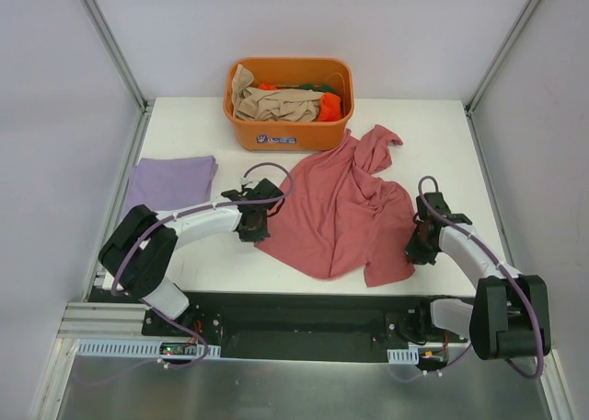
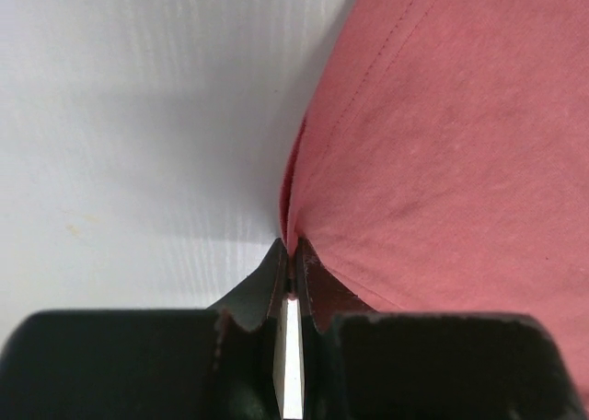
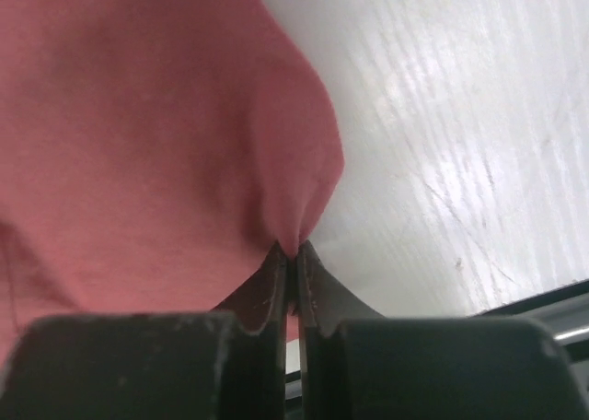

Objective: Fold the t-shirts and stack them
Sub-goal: Flatten out the tshirt, then fold the flattened tshirt in 1/3 of the way

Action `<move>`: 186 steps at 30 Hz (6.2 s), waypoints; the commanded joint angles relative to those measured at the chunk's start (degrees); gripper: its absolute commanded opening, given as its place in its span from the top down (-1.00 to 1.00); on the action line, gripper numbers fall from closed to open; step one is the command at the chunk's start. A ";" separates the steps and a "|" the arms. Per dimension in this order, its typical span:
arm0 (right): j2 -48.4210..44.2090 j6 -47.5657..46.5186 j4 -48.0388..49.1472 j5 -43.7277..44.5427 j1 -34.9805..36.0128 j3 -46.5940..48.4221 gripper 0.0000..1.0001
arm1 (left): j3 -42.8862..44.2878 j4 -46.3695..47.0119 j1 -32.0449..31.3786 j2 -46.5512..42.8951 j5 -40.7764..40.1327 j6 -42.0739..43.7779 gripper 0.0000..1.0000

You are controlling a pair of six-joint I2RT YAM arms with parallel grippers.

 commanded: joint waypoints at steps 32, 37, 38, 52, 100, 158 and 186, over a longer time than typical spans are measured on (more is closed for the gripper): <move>-16.56 -20.31 -18.99 -1.24 -4.66 93.18 0.99 | 53.23 3.28 0.19 -40.63 6.27 34.91 1.00; -18.41 -21.10 -17.06 -4.58 -4.66 100.13 0.99 | 58.50 3.19 0.28 -42.14 12.62 34.73 1.00; -18.50 -21.10 -16.44 -4.58 -4.57 100.92 0.99 | 59.38 3.19 0.28 -42.05 12.62 34.73 1.00; 0.29 -25.23 -9.50 3.42 -4.57 86.36 0.99 | 56.24 5.21 2.99 -22.38 -31.58 43.79 1.00; -3.71 -3.35 -7.38 -5.28 -4.22 21.31 0.89 | 23.00 -0.23 24.19 5.42 -4.43 15.57 1.00; 48.02 -17.06 3.52 -20.75 -11.69 48.35 -0.93 | 31.43 -2.96 26.56 26.59 15.88 4.94 -0.98; 36.11 -19.71 2.98 -15.75 -12.40 55.36 -0.93 | 33.84 -5.34 24.02 12.91 9.11 4.15 -0.98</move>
